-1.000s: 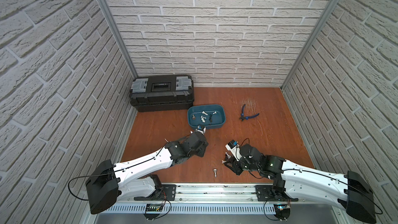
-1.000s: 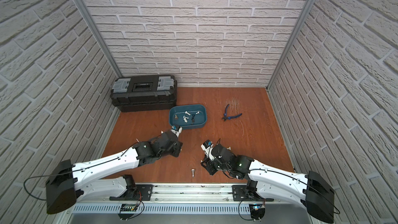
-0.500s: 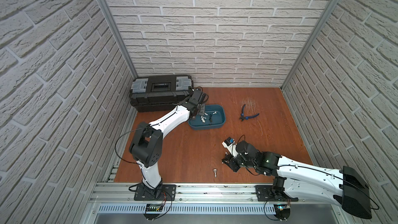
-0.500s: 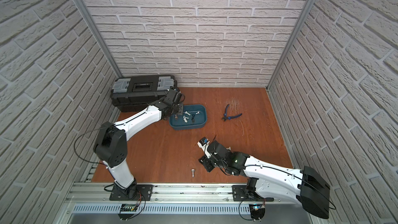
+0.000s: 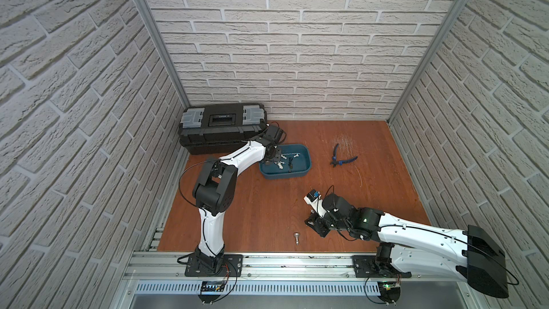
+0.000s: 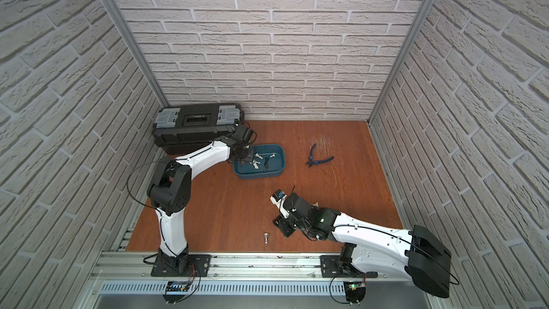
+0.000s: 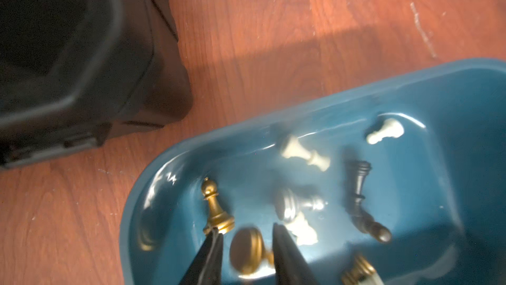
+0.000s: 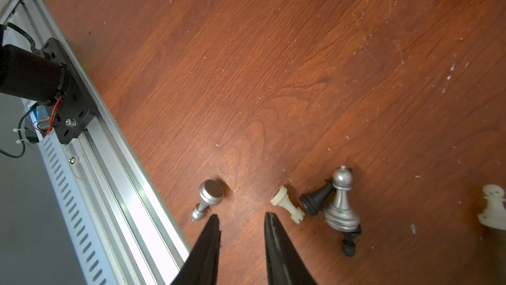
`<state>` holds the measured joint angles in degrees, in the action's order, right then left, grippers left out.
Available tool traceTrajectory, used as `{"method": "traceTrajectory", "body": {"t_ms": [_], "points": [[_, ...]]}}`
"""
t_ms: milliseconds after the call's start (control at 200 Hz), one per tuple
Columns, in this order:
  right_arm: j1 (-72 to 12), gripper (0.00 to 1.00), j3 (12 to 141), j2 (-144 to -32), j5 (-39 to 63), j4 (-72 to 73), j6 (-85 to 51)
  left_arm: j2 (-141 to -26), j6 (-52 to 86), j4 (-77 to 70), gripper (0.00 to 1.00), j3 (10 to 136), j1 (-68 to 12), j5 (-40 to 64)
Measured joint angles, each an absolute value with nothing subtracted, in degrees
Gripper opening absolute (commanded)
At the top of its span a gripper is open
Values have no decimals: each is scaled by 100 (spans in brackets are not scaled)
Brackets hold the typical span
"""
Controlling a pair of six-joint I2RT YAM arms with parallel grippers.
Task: Put the chess pieces into the storage box
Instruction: Place the chess piece in the storage box, then pick up the chess piece at the center of the board.
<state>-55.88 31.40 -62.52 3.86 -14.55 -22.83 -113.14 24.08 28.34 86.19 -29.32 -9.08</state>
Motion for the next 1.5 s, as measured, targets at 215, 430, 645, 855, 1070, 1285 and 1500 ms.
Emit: {"method": "traceTrajectory", "body": {"t_ms": [215, 430, 645, 855, 1070, 1285, 1500], "points": [[-5701, 37, 3260, -6613, 504, -1623, -2200, -10829, 2421, 2834, 38, 8342, -2932, -856], [-6130, 43, 3264, -6820, 377, -1852, -2272, -9345, 2469, 2744, 39, 7277, -3020, -869], [-6541, 44, 3524, -7419, 115, -2008, -2386, -7832, 2720, 2757, 41, 5970, -3089, -917], [-6851, 43, 4029, -8221, 25, -1861, -2473, -6775, 3009, 2926, 42, 5179, -3120, -1076], [-6917, 43, 4254, -8735, -169, -1962, -2641, -6287, 3124, 3070, 42, 4877, -3120, -1258], [-6930, 43, 4602, -9087, -353, -2078, -2746, -6117, 3168, 3140, 42, 4692, -3120, -1369], [-6943, 34, 4792, -9292, -508, -2106, -2773, -6108, 3175, 3146, 42, 4578, -3120, -1411]]}}
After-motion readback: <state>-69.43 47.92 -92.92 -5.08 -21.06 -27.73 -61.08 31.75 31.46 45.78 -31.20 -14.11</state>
